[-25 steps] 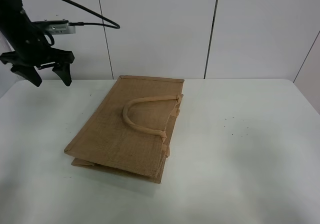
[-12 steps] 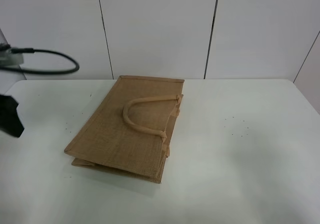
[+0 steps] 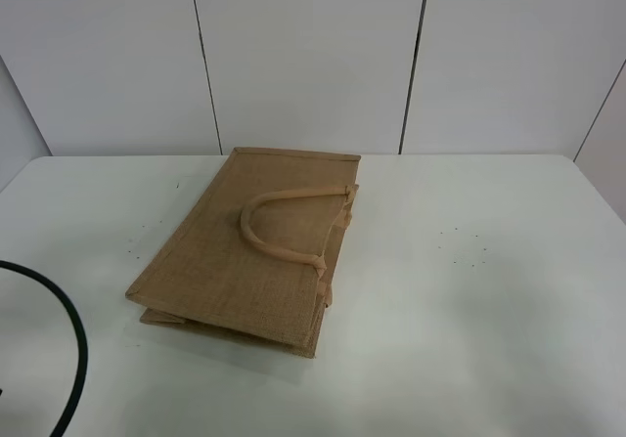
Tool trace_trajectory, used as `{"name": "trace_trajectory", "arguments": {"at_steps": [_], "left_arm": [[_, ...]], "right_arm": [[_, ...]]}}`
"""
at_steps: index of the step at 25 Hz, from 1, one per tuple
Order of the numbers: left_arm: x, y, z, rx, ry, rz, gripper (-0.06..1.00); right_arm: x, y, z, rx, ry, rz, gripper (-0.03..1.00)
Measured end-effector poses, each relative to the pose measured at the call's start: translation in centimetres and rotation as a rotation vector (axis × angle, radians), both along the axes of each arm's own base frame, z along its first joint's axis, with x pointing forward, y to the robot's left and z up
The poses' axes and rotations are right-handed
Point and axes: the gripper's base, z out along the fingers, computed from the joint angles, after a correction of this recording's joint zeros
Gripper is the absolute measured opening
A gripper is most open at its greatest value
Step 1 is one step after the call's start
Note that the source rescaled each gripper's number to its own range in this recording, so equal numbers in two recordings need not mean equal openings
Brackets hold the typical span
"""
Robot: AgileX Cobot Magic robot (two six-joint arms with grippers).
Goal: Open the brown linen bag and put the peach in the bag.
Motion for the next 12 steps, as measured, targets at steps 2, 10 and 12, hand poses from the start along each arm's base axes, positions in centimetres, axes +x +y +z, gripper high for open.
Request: {"name": "trace_trajectory", "arguments": {"at_steps": [2, 10, 12], "left_arm": [[-0.8, 0.1, 0.2, -0.004, -0.070, -0.001, 0.98], [-4.1, 0.3, 1.5, -0.021, -0.328, -0.003, 0.98], [-5.1, 0.4, 1.6, -0.025, -0.396, -0.003, 0.98]], "right_arm": [[0.0, 0.0, 0.0, 0.000, 0.000, 0.000, 1.00], [0.0, 0.0, 0.0, 0.000, 0.000, 0.000, 1.00], [0.0, 0.0, 0.0, 0.000, 0.000, 0.000, 1.00]]}}
